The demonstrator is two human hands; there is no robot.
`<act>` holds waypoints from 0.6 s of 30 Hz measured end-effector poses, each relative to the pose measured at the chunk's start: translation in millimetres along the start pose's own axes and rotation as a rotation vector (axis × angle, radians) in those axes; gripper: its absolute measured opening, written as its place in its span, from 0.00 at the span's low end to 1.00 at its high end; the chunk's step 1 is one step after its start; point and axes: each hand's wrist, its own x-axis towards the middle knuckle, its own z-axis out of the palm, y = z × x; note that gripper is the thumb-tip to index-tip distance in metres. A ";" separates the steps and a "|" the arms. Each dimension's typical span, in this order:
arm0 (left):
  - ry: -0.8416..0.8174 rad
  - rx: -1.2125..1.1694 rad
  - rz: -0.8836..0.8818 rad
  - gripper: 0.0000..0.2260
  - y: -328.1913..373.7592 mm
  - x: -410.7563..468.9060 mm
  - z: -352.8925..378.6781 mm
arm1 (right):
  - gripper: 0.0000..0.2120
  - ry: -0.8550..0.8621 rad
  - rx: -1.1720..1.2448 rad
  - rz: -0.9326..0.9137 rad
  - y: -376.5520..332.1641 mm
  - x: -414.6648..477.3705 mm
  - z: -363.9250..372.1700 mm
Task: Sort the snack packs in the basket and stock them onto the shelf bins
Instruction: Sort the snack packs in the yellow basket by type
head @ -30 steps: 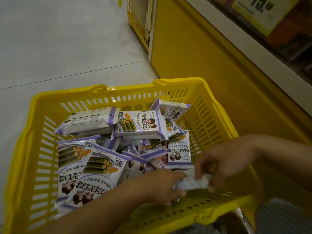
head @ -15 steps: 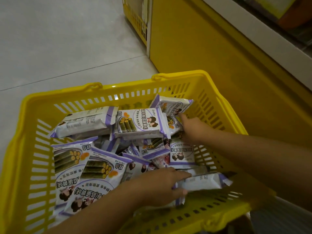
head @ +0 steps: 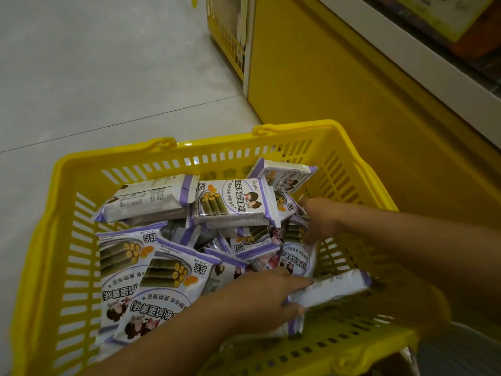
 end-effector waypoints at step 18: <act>1.391 0.008 0.002 0.08 -23.8 -89.3 -123.9 | 0.10 0.070 1.285 -0.429 -61.6 -91.5 -80.5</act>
